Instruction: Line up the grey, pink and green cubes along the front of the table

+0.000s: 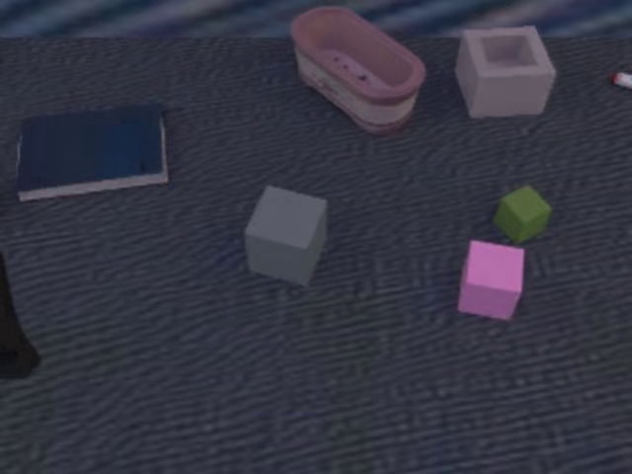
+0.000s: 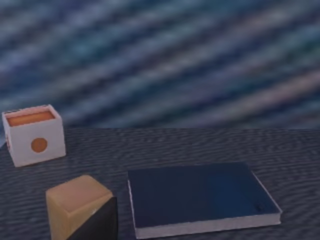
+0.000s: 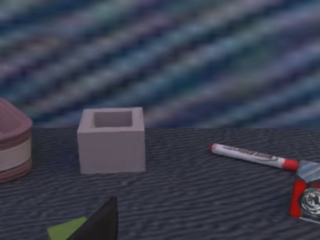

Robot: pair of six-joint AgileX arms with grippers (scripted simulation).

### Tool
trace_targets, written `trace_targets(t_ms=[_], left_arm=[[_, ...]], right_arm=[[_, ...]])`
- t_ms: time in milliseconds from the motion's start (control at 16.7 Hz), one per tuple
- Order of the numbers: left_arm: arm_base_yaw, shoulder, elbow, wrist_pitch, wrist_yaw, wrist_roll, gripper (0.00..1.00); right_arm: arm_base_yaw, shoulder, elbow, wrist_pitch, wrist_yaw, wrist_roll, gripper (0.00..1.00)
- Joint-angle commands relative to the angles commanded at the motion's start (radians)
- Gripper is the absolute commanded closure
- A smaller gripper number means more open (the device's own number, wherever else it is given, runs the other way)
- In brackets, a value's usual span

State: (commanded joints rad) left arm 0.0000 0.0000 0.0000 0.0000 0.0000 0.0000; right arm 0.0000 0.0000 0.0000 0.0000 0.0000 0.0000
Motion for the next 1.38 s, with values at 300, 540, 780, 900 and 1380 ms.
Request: trace_targets(t_ms=[300, 540, 780, 900, 1380], left_arm=[[0.0, 0.0, 0.0, 0.0, 0.0, 0.0, 0.0], [0.0, 0.0, 0.0, 0.0, 0.0, 0.0, 0.0], [0.0, 0.0, 0.0, 0.0, 0.0, 0.0, 0.0], [0.0, 0.0, 0.0, 0.0, 0.0, 0.0, 0.0], [0.0, 0.0, 0.0, 0.0, 0.0, 0.0, 0.0]], right_arm=[[0.01, 0.06, 0.061, -0.043, -0.002, -0.008, 0.0], [0.039, 0.287, 0.289, -0.188, -0.002, -0.036, 0.0], [0.079, 0.677, 0.643, -0.409, 0.001, -0.081, 0.0], [0.101, 0.921, 0.84, -0.538, 0.003, -0.108, 0.0], [0.19, 1.833, 1.564, -1.033, 0.011, -0.208, 0.0]])
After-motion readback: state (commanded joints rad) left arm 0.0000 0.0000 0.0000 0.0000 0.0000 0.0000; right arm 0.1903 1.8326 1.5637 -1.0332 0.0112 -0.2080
